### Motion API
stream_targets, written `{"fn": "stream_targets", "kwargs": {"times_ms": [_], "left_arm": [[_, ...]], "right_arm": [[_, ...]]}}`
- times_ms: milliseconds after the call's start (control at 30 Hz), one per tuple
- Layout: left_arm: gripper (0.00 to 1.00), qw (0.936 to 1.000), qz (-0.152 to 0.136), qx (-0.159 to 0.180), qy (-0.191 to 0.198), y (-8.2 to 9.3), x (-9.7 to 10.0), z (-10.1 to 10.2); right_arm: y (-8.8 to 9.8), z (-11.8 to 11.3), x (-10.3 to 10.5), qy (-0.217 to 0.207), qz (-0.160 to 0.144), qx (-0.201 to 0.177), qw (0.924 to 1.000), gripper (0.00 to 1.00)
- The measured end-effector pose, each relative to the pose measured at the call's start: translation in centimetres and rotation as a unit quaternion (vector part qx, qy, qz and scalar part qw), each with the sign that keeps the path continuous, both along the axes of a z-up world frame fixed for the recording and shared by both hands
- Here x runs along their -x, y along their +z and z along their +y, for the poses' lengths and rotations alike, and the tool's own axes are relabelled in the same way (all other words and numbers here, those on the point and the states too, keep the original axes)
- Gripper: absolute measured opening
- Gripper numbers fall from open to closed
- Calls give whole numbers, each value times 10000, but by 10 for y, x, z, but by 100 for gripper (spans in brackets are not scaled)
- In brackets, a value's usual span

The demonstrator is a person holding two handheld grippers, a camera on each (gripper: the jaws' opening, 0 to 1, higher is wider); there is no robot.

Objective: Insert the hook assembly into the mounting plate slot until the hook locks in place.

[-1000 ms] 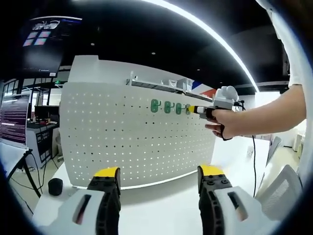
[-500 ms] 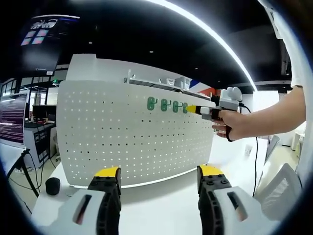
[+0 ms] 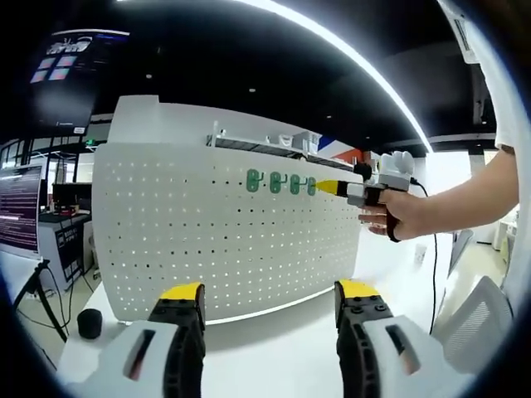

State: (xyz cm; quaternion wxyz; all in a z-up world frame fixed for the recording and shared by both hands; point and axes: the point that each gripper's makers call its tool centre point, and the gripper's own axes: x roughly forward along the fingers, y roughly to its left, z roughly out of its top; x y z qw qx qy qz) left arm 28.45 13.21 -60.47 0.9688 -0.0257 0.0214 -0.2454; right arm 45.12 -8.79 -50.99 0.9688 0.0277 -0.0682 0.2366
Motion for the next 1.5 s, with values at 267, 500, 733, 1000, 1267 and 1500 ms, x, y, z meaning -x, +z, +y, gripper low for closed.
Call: {"fn": "stream_targets", "kwargs": {"times_ms": [267, 500, 733, 1000, 1267, 1500], "left_arm": [[65, 10000, -67, 1, -44, 5, -1, -2], [67, 9998, -152, -7, -108, 9, -3, -3], [67, 9997, -190, -57, -158, 12, -4, -3], [68, 9995, -197, -148, -203, 11, -7, -3], [69, 9995, -186, -174, -175, 9, -5, 0], [70, 9992, -242, -210, -226, 9, 0, -2]], "right_arm": [[0, 1, 18, 244, 5, 31, 9997, 40], [-6, 3, 39, 467, 29, 97, 9989, 41], [-15, -3, 58, 523, 92, 102, 9985, 42], [-28, -11, 82, 608, 158, 94, 9980, 43], [-45, -24, 107, 640, 325, 123, 9973, 44], [-56, -30, 128, 657, 435, 68, 9969, 46]]}}
